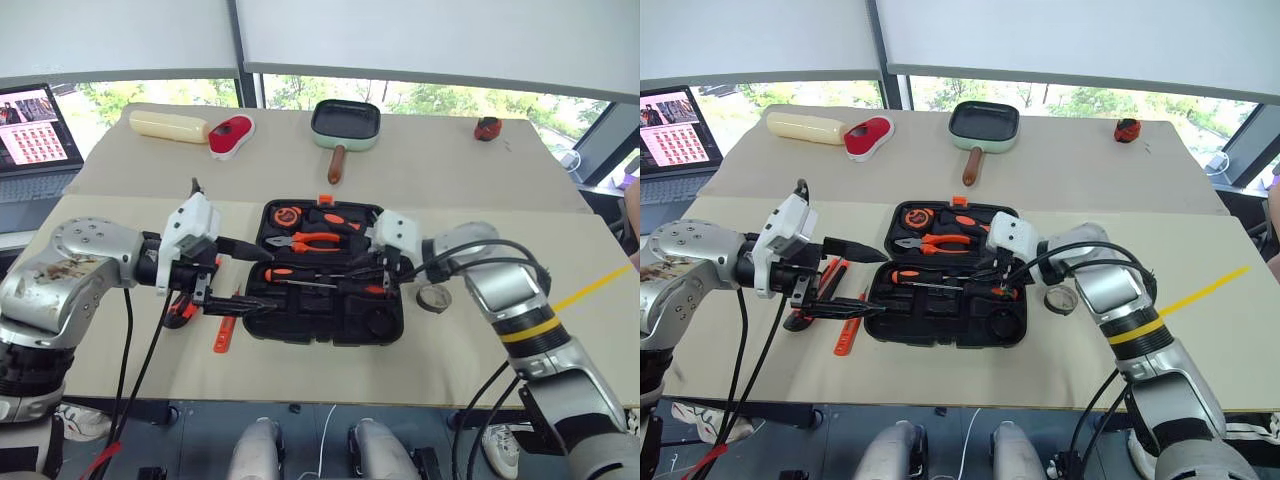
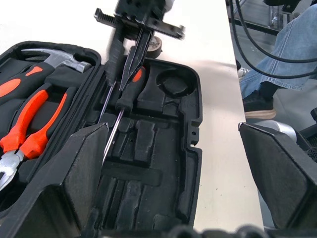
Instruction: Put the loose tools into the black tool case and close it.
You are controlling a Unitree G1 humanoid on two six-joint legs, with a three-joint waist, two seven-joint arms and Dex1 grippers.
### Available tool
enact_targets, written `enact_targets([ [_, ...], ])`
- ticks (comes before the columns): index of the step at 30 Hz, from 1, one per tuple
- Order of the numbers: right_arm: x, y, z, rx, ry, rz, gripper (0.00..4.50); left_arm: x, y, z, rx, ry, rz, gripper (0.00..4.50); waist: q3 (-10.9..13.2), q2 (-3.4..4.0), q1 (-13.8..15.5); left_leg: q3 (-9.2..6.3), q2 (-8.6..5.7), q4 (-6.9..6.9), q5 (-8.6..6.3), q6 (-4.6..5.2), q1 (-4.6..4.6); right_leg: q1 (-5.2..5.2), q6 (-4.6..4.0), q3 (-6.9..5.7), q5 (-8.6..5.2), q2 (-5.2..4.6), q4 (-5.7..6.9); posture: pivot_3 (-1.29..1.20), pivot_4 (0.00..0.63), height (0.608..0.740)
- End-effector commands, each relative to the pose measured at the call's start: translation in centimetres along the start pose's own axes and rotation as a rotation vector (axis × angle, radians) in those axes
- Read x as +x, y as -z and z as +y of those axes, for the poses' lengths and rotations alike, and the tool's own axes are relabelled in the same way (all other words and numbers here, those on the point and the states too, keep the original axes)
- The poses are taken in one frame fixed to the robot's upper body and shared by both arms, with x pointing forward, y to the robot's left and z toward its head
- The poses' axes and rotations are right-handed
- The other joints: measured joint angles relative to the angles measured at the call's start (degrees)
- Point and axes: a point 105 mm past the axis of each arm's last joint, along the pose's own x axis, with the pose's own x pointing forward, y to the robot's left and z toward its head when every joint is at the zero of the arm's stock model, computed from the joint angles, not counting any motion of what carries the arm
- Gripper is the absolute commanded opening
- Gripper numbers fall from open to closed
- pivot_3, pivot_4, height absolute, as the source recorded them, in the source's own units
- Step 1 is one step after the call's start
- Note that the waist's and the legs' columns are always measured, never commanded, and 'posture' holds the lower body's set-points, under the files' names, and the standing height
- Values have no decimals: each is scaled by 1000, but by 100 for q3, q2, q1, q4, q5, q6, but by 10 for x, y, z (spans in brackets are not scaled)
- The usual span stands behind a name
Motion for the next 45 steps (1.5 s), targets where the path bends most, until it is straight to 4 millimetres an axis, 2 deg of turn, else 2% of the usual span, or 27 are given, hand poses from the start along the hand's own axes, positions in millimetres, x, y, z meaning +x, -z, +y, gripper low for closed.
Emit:
enact_targets([
  [1, 6, -3, 3, -31, 5, -1, 21, -2, -9, 2, 58, -4, 2, 4500, 0, 0, -1, 0, 0, 0, 0, 0, 0, 0, 0, 0, 0, 0, 0, 0, 150, 740],
  [9, 21, 22, 24, -102, -71, 110, 21, -1, -8, 4, 62, -8, 1, 4500, -1, 0, -9, 0, 1, 0, 0, 0, 4, 2, 0, 0, 0, 1, 0, 0, 150, 740],
  [15, 19, 21, 23, -130, -63, 110, 21, -1, -6, 7, 60, -16, -1, 4500, -4, -5, -8, -1, 1, -1, 0, 0, 17, 13, -1, -1, -1, 1, 0, 0, 150, 740],
  [17, 18, 14, 18, -146, -37, 87, 21, 0, -6, 7, 58, -19, -4, 4500, -4, -5, -8, -1, 1, -2, 0, 0, 17, 13, -2, -1, -1, 1, 0, 0, 150, 740],
  [19, 10, -10, 3, -134, 28, -1, 21, -2, -4, 10, 44, -43, -4, 4500, -4, -5, -12, -1, 1, -2, 0, 0, 17, 13, -2, -1, -1, 1, 0, 0, 150, 740],
  [22, -4, -34, -6, -76, 63, -105, 21, -9, 1, 12, 18, -90, -3, 4500, -3, -5, -24, -1, 2, -2, 0, 0, 14, 9, -2, 0, -1, 2, 2, 0, 150, 740],
  [24, -26, -58, -8, -29, 55, -220, 587, -21, 10, 15, -19, -197, 10, 4500, -2, -4, -38, -1, 2, -3, 0, 0, 11, 5, -2, 1, -1, 2, 3, 0, 150, 740],
  [26, -49, -81, -2, -2, 22, -336, 1157, -42, 26, 14, -82, -344, 33, 4500, -1, -3, -46, -2, 4, -4, 0, 0, 4, -3, -3, 2, 0, 1, 5, 0, 150, 740],
  [28, -60, -91, 5, 7, -7, -386, 1803, -59, 39, 7, -134, -436, 58, 4500, -1, -3, -31, -4, 7, -6, 0, 0, 1, -6, -3, 1, 0, 0, 5, 0, 150, 740],
  [31, -71, -93, 18, -5, -46, -405, 2867, -90, 68, -11, -237, -591, 118, 4500, -4, -11, -22, -5, 13, -16, -2, -1, 4, -1, -7, -17, -1, -2, -2, 0, 150, 740],
  [35, -77, -87, 33, -9, -80, -392, 4267, -120, 97, -39, -347, -754, 183, 4500, -3, -12, -4, 0, 9, -25, -3, -3, 15, 2, -18, -22, -8, -16, -4, 0, 150, 740],
  [37, -78, -82, 40, -8, -92, -384, 4445, -127, 104, -54, -394, -800, 202, 4500, -3, -14, 11, 0, 8, -26, -3, -3, 18, 4, -21, -25, -10, -18, -5, 0, 150, 740],
  [39, -78, -79, 41, -2, -86, -379, 4445, -121, 101, -58, -429, -802, 184, 4500, -6, -20, 27, -2, 9, -26, -3, -4, 21, 7, -33, -29, -17, -20, -6, 0, 150, 740],
  [45, -76, -79, 44, 3, -60, -380, 4445, -81, 78, -40, -539, -733, 196, 4500, -10, -26, 102, -16, 7, -26, 4, -12, 27, 16, -52, -35, -27, -19, -2, 0, 150, 740],
])
